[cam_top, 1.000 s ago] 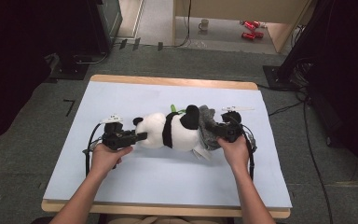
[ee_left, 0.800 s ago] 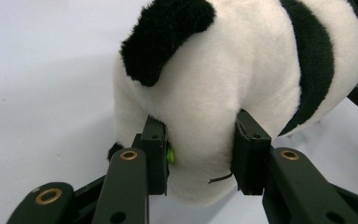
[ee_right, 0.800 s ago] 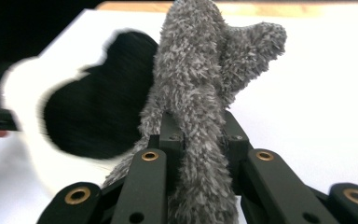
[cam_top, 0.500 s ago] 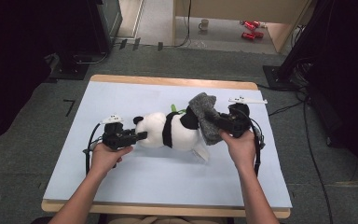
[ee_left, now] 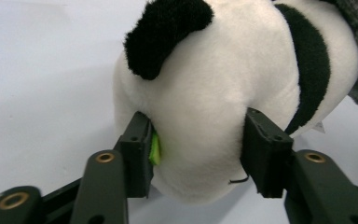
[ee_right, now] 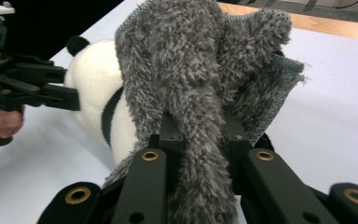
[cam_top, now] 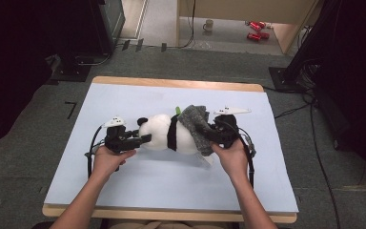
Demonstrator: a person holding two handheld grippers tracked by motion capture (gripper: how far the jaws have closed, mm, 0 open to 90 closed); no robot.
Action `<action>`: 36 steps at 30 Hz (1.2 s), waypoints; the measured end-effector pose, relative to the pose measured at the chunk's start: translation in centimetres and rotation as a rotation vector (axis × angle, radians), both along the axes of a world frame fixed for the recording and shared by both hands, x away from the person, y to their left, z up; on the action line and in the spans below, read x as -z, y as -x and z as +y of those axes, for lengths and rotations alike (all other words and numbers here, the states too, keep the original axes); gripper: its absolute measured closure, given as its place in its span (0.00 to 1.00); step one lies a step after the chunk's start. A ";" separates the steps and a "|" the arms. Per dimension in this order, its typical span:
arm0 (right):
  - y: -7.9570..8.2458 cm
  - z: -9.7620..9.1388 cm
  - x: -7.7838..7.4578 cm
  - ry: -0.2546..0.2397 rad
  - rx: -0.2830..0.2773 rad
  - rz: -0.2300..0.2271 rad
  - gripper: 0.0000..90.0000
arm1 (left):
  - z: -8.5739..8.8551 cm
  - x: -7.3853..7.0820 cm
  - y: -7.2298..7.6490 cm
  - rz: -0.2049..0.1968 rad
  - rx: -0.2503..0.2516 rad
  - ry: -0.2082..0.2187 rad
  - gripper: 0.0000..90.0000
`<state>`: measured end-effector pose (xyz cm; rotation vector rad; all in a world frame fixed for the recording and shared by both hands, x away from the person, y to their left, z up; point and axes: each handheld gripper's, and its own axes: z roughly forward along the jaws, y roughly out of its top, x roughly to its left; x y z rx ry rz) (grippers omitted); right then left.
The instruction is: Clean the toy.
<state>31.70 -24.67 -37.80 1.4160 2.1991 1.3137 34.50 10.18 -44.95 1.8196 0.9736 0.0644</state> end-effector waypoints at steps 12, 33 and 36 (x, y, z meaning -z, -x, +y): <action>-1.4 -0.3 0.4 -0.014 0.009 -0.014 0.84 | 1.4 -0.3 0.6 -0.080 0.015 -0.049 0.35; -5.9 -0.4 0.6 -0.031 0.016 -0.007 0.84 | 1.0 1.6 -1.5 -0.070 0.011 -0.052 0.33; -6.5 -0.5 0.7 -0.030 0.016 -0.006 0.84 | 0.7 1.9 -1.9 -0.097 0.007 -0.034 0.32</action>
